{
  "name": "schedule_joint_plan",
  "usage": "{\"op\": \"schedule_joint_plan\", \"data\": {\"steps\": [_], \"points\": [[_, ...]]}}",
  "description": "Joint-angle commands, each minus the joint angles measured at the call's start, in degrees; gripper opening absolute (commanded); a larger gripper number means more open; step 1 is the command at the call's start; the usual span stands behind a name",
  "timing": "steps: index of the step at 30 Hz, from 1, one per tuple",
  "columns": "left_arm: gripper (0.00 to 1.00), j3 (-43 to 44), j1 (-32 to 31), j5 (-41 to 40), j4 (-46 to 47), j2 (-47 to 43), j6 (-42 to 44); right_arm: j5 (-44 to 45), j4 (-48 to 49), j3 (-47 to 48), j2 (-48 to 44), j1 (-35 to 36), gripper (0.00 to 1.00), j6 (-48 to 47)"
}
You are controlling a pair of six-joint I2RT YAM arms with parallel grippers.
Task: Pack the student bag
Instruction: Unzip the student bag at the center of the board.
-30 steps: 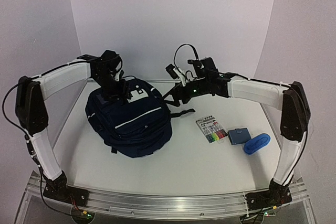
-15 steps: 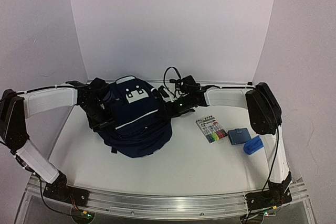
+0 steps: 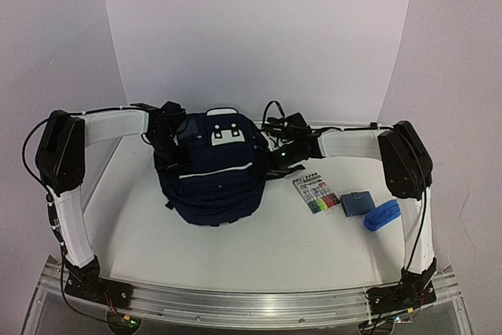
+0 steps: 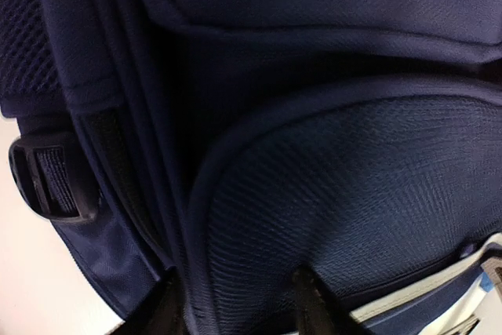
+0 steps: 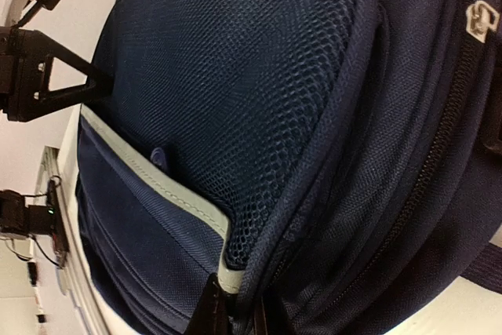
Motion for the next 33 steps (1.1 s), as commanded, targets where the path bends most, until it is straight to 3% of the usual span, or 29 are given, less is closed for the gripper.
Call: {"op": "schedule_joint_plan", "data": {"steps": [1, 6, 13, 20, 24, 26, 29, 33], "points": [[0.56, -1.18, -1.40, 1.75, 8.46, -6.79, 4.78, -9.07, 5.77, -0.08, -4.20, 2.13, 0.00, 10.36], [0.58, -8.40, -8.82, -2.01, 10.47, -17.06, 8.21, -10.53, 11.34, 2.25, -3.10, 0.47, 0.00, 24.31], [0.50, -16.05, -15.58, -1.74, 17.19, -21.90, 6.17, -10.87, 18.29, 0.67, -3.40, -0.61, 0.00, 38.27], [0.53, -13.83, -19.78, -7.47, 17.22, -22.03, 3.64, -9.11, 18.84, -1.36, -3.64, -0.78, 0.00, 39.89], [0.60, -19.90, -19.73, -16.20, 15.87, -29.14, -5.83, -8.14, 18.93, -2.69, -4.22, -1.31, 0.00, 39.49], [0.57, -23.33, -18.47, -19.71, 14.21, -32.66, -10.33, -8.16, 18.98, -3.54, -4.63, -1.89, 0.00, 39.10], [0.48, -26.87, -15.07, -17.59, 13.66, -34.82, -14.72, -8.61, 19.02, -4.64, -5.37, -2.88, 0.00, 38.50], [0.58, -27.65, -13.42, -13.00, 14.61, -32.01, -15.55, -8.97, 19.09, -6.14, -6.44, -3.65, 0.00, 37.76]]}}
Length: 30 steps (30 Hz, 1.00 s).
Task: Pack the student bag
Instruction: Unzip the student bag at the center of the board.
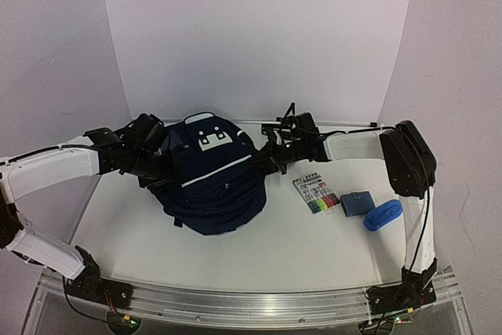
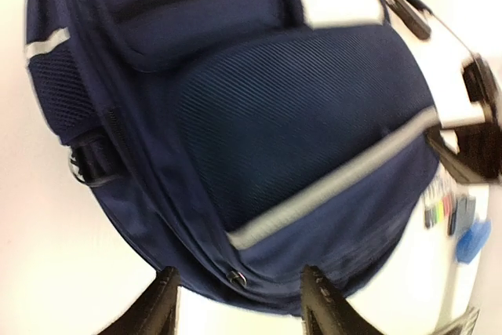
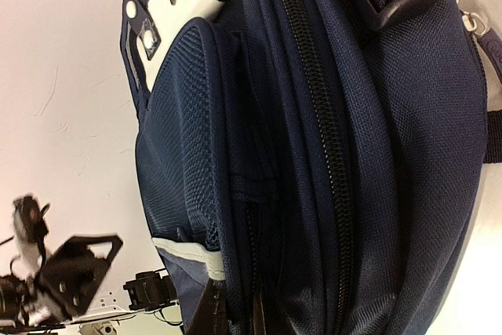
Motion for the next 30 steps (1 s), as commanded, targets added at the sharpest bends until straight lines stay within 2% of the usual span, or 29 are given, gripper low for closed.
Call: {"op": "schedule_joint_plan", "data": {"steps": [1, 3, 5, 11, 14, 16, 17, 20, 21, 25, 27, 30], "points": [[0.60, -1.22, 1.95, 4.41, 3.41, 3.94, -4.69, -1.91, 3.95, -1.51, -5.62, -0.80, 0.00, 0.83], [0.61, -0.35, 2.98, 6.54, 3.95, 7.00, -5.07, -2.11, 4.44, -1.99, -5.89, -0.81, 0.00, 1.03], [0.57, 0.88, 3.83, 8.13, 5.83, 9.90, -4.17, -2.31, 4.75, -2.33, -6.26, -0.80, 0.00, 0.95], [0.27, 10.31, 11.14, 13.16, 9.03, 19.30, 3.32, -3.47, 6.26, -4.15, -7.65, -0.81, 0.00, 1.35], [0.21, 20.41, 15.39, 14.87, 7.51, 26.24, 9.64, -3.75, 8.59, -5.03, -7.50, -0.81, 0.00, 3.54], [0.21, 26.66, 17.96, 15.96, 5.15, 30.64, 12.42, -3.48, 10.14, -5.38, -6.96, -0.81, 0.00, 5.91], [0.25, 29.90, 18.59, 15.92, 3.65, 32.02, 14.10, -3.10, 10.88, -5.43, -6.77, -0.81, 0.00, 7.07], [0.50, 37.10, 18.86, 14.68, -1.22, 32.73, 18.32, -2.08, 13.77, -5.60, -6.24, -0.81, 0.00, 11.35], [0.54, 37.42, 18.71, 14.51, -2.64, 31.73, 19.05, -1.58, 14.47, -5.70, -6.13, -0.81, 0.00, 13.20], [0.60, 31.34, 16.36, 14.57, -3.34, 22.53, 22.43, -0.35, 17.04, -6.29, -5.67, -0.79, 0.00, 21.54], [0.60, 26.07, 14.59, 16.81, -2.35, 18.04, 24.16, 0.13, 17.87, -6.56, -5.73, -0.81, 0.00, 24.36], [0.57, 19.75, 8.77, 18.51, -0.10, 13.17, 27.35, 0.56, 19.05, -6.98, -5.97, -0.81, 0.00, 27.96]]}}
